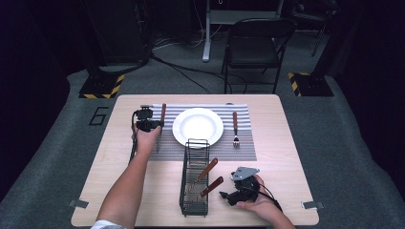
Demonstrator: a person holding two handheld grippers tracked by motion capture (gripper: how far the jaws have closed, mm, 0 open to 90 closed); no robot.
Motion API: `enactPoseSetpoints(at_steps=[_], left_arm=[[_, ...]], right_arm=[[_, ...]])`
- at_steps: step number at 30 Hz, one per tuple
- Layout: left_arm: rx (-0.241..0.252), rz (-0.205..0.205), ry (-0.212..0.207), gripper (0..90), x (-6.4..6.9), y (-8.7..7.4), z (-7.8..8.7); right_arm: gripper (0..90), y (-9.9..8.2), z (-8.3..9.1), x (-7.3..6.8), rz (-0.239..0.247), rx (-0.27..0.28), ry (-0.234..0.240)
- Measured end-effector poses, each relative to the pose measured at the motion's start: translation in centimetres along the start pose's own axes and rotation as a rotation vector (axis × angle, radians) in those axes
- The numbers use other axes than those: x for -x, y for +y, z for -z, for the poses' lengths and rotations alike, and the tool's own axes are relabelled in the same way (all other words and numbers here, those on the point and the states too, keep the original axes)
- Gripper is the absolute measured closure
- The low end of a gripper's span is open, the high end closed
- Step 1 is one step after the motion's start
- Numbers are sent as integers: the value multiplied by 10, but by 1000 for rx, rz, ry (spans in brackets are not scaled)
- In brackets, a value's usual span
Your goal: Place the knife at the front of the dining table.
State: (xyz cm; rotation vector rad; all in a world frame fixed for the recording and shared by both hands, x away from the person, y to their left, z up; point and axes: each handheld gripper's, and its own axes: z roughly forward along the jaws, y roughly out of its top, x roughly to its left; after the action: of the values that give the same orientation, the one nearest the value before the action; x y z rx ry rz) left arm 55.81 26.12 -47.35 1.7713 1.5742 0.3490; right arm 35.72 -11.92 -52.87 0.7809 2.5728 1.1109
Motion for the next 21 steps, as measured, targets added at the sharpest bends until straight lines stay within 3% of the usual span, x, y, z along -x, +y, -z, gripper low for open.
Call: enactPoseSetpoints(at_steps=[12, 21], left_arm=[[15, 83, 13, 802, -6, -1, -8], [30, 100, 31, 802, -7, -3, -14]], right_arm=[[113, 0, 0, 0, 0, 0, 0], [113, 0, 0, 0, 0, 0, 0]])
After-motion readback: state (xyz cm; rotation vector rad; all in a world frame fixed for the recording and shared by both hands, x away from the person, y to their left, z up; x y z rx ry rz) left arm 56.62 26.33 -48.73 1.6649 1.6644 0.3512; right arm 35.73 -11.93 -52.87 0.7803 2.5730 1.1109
